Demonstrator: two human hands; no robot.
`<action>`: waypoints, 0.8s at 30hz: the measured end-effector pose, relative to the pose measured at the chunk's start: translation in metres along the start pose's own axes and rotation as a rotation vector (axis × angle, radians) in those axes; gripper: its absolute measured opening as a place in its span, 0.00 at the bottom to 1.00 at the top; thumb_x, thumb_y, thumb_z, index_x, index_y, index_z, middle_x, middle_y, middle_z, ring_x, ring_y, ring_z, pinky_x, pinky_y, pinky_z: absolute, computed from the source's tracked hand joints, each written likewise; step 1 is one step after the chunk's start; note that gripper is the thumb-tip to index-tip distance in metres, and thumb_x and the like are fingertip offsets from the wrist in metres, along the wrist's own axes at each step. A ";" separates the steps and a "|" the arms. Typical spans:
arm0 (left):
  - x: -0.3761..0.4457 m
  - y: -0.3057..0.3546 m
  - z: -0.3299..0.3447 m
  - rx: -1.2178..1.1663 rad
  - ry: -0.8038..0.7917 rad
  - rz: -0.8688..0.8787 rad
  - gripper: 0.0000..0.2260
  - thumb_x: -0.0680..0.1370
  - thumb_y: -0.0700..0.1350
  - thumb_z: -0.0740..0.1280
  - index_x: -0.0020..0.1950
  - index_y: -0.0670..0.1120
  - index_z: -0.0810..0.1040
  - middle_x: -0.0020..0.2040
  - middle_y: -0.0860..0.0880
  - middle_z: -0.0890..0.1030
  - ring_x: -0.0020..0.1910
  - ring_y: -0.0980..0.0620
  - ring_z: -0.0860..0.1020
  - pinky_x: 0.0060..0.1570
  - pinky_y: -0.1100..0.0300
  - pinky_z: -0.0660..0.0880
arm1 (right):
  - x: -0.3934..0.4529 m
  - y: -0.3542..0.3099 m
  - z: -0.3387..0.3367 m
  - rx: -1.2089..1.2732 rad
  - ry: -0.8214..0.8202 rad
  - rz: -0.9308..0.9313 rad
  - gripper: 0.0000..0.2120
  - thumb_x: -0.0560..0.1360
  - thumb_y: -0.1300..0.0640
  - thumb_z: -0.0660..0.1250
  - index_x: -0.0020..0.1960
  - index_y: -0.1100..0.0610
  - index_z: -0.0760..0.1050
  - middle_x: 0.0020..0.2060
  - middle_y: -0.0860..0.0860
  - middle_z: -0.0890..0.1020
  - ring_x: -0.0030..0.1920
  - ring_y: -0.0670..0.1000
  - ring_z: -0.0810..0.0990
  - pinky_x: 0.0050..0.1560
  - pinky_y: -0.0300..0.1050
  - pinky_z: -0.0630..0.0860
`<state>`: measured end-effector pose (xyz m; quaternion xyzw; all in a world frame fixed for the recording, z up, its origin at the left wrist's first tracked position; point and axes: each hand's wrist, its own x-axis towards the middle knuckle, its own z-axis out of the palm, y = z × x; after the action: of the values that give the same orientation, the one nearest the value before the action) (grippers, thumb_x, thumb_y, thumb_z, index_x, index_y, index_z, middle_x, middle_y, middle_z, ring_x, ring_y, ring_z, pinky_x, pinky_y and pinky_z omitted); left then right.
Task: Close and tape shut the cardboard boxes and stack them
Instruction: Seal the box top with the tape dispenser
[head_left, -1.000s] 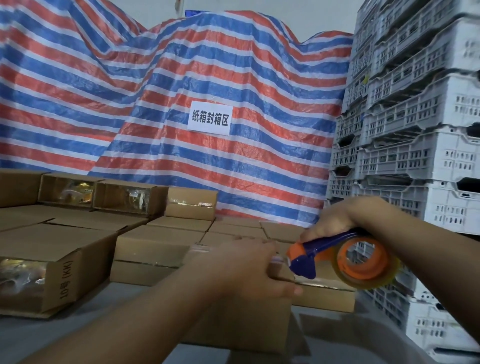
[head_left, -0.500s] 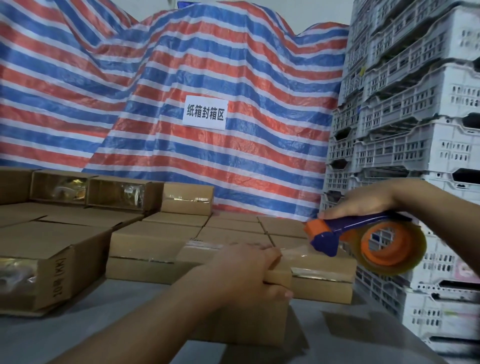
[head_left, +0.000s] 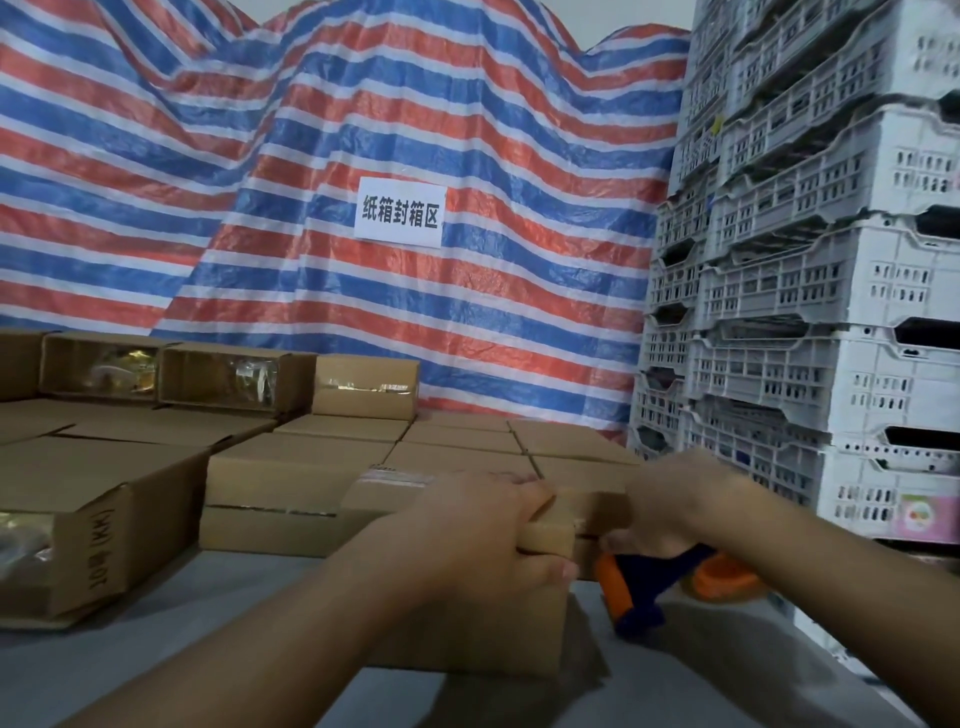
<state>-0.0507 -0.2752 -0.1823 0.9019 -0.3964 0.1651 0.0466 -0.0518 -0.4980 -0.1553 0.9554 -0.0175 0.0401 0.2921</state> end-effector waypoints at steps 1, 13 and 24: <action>0.000 0.000 0.001 0.007 0.000 -0.002 0.34 0.75 0.70 0.59 0.77 0.57 0.56 0.75 0.53 0.65 0.71 0.50 0.66 0.67 0.50 0.67 | -0.006 0.002 0.008 0.050 0.084 0.034 0.28 0.74 0.26 0.52 0.56 0.46 0.74 0.38 0.44 0.72 0.43 0.49 0.74 0.45 0.47 0.71; -0.001 0.003 -0.001 0.037 -0.012 0.001 0.33 0.76 0.70 0.57 0.78 0.61 0.53 0.79 0.55 0.57 0.74 0.51 0.61 0.68 0.52 0.62 | -0.052 -0.028 0.068 0.262 0.380 0.367 0.34 0.73 0.22 0.46 0.31 0.51 0.68 0.29 0.46 0.70 0.27 0.47 0.67 0.25 0.43 0.59; -0.001 0.003 -0.001 0.034 -0.016 0.001 0.33 0.76 0.69 0.57 0.77 0.60 0.53 0.78 0.55 0.58 0.74 0.51 0.61 0.69 0.51 0.62 | -0.035 -0.018 -0.010 1.353 0.546 0.146 0.31 0.78 0.29 0.42 0.49 0.45 0.77 0.51 0.49 0.83 0.54 0.48 0.80 0.58 0.50 0.75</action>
<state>-0.0539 -0.2763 -0.1818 0.9037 -0.3943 0.1646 0.0279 -0.0863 -0.4770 -0.1603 0.8791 0.0208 0.2983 -0.3713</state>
